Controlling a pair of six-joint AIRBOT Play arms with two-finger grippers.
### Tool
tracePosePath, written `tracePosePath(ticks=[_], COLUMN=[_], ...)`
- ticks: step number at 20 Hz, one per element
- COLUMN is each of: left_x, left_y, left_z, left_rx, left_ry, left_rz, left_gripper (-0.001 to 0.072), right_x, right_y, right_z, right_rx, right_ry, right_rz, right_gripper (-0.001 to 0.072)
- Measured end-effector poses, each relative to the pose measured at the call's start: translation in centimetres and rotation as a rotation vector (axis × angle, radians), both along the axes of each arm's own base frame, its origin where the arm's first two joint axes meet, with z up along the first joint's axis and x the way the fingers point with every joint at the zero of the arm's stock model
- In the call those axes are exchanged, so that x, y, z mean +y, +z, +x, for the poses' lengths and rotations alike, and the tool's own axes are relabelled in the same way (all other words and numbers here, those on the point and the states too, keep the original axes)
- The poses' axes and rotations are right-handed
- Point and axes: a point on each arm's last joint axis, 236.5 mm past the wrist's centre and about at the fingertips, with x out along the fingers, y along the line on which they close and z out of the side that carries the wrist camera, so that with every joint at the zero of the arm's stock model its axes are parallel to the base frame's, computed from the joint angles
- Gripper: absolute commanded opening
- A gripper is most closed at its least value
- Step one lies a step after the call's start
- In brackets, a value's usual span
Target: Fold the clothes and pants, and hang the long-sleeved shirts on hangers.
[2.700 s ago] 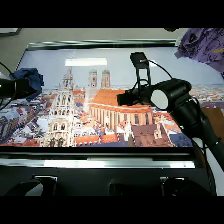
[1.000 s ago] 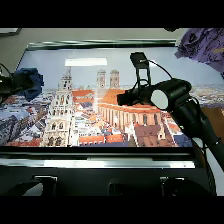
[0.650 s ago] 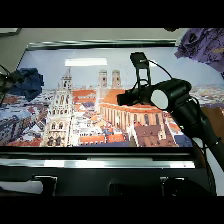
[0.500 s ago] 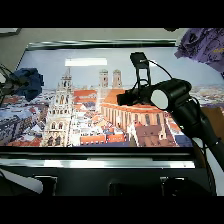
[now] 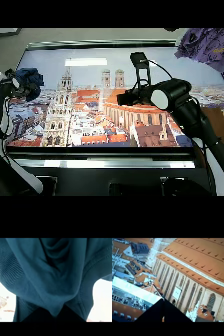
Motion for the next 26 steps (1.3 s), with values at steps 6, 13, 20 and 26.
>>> tracePosePath(ticks=[6, 13, 20, 26], left_x=[-4.9, -20.0, -40.6, -49.7], left_y=[7.4, 18.5, 17.4, 10.9], left_z=[-1.4, -10.0, -22.1, -26.1], left_rx=[0.024, 0.011, 0.073, 0.188], left_ry=[-0.132, -0.36, -0.633, -0.678], left_rz=[-0.046, -0.169, -0.393, -0.462], left_gripper=[0.0014, 0.0014, 0.0015, 0.069], right_x=[0.0, 0.0, 0.0, 0.0], right_y=[0.0, 0.0, 0.0, 0.0], right_z=[0.0, 0.0, 0.0, 0.0], right_rx=[0.0, 0.001, 0.001, 0.0], right_ry=[0.0, 0.0, 0.0, 0.0], right_rz=[0.0, 0.002, 0.002, 0.001], right_gripper=[0.0027, 0.0027, 0.0027, 0.0027])
